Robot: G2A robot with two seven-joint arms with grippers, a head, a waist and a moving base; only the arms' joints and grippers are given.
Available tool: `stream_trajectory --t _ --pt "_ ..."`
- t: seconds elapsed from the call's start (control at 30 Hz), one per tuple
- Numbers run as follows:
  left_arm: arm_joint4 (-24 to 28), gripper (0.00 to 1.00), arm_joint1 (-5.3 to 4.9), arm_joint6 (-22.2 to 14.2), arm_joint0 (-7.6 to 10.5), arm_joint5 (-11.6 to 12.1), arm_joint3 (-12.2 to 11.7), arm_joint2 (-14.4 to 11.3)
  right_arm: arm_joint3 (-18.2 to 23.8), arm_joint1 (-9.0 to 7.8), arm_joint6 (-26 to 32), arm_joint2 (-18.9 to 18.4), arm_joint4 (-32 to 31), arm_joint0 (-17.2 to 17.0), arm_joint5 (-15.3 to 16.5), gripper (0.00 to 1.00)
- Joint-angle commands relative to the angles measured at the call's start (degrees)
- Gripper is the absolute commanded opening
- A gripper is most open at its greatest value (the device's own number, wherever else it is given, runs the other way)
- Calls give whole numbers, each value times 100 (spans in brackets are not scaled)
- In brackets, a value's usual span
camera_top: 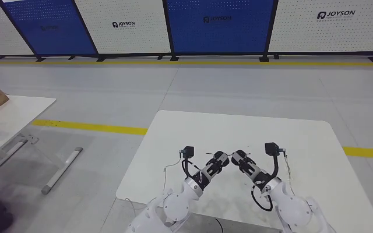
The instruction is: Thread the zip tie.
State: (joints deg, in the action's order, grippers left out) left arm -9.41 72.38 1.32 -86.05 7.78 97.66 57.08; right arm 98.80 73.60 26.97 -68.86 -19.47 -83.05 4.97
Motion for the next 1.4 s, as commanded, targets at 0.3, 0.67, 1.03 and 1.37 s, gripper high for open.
stream_trajectory --t 0.3,0.67,1.03,1.37 --pt "-126 0 18 185 -12 -153 -35 -14 -23 -26 -37 -10 23 -20 24 42" --pt "-125 0 43 219 37 -221 -42 -35 56 -52 -193 -17 -67 -74 107 35" --pt "-31 0 40 129 11 -190 -25 42 111 -71 -358 -11 -139 -150 98 0" --pt "-96 0 34 26 -6 -159 5 55 156 -79 -338 98 -297 -100 78 0"
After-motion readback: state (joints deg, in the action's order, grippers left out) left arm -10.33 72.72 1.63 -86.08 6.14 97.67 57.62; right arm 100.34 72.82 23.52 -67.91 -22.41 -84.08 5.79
